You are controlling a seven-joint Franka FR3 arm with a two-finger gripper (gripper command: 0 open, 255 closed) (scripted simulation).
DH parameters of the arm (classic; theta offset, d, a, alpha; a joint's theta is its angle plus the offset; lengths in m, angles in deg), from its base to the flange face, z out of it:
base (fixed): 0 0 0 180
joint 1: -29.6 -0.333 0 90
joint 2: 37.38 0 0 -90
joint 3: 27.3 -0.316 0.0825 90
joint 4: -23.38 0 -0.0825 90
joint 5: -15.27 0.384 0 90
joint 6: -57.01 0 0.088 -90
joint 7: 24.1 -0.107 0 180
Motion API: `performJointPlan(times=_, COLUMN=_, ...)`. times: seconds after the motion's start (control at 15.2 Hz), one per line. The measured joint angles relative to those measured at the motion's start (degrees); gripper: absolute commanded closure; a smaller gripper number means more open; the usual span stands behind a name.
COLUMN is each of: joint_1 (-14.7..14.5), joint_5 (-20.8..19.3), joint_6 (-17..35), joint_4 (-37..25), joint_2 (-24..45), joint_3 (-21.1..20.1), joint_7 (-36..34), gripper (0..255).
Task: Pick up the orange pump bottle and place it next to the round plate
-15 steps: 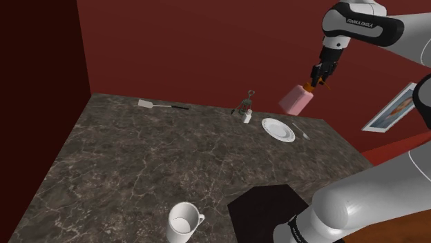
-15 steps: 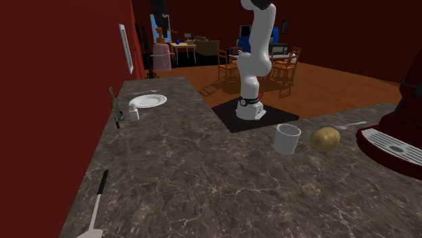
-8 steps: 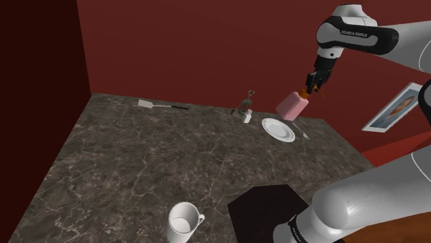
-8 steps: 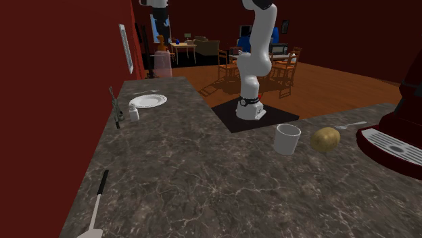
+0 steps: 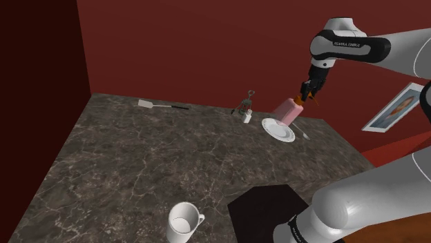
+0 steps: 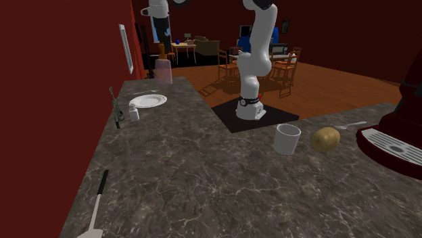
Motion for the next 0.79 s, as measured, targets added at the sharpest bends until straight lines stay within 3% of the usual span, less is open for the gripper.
performJointPlan(times=0.79, joint_1=0.3, joint_5=-0.7, joint_6=8.9, joint_4=8.5, joint_2=0.6, joint_3=0.6, joint_7=-2.1, gripper=255)
